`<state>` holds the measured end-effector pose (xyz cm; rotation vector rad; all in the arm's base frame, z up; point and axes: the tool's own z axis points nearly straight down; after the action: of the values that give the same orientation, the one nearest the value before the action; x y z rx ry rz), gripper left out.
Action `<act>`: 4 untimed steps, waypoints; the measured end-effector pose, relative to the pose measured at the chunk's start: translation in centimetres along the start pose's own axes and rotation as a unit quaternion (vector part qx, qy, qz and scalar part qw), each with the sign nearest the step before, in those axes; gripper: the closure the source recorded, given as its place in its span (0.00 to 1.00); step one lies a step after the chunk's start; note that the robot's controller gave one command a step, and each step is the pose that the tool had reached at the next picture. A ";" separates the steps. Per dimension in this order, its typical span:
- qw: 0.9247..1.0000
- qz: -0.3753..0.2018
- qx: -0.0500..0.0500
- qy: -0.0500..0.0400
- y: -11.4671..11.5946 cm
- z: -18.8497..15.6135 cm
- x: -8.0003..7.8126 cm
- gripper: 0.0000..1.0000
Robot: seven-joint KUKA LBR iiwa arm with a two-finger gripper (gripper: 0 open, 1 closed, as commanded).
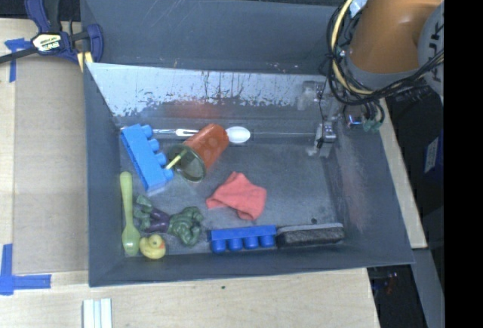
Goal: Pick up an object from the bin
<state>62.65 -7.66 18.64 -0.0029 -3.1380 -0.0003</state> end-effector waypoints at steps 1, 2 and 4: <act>1.000 -0.001 0.000 -0.004 0.0 -0.4 -0.2 0.00; 0.998 -0.064 0.001 -0.005 6.4 1.1 1.9 0.00; 0.999 -0.048 0.000 -0.006 14.6 6.9 5.6 0.00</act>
Offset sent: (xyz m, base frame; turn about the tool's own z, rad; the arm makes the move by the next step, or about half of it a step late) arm -0.0232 0.0765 -0.0140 -0.1538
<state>57.06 6.91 11.71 0.1468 -3.1467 0.0009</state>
